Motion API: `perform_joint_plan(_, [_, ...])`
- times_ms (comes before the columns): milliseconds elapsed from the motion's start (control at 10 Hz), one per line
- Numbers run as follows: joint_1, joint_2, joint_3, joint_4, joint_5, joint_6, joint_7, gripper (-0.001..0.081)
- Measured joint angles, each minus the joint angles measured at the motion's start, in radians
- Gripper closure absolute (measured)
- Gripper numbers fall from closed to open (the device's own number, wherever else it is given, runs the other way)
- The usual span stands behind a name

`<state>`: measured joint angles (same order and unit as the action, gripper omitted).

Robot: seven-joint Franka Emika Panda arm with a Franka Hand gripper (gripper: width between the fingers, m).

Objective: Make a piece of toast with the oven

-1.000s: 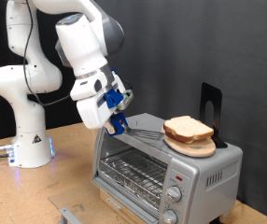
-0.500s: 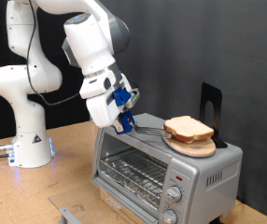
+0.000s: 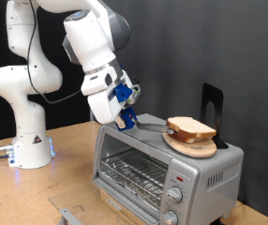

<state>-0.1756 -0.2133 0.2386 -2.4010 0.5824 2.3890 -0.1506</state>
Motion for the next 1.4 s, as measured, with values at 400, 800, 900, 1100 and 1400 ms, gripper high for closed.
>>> perform_joint_plan(400, [0.0,-0.021,0.0,-0.015,0.0,-0.018,-0.002,0.0422])
perform_joint_plan(800, [0.0,-0.03,0.0,-0.014,0.0,0.006,0.001,0.0422])
perform_joint_plan(900, [0.0,-0.03,0.002,-0.013,-0.006,0.005,0.006,0.0422])
perform_joint_plan(1100, [0.0,-0.027,0.01,-0.011,-0.028,-0.006,0.028,0.0422])
perform_joint_plan(1400, [0.0,-0.017,0.028,0.001,-0.05,-0.025,0.059,0.0422])
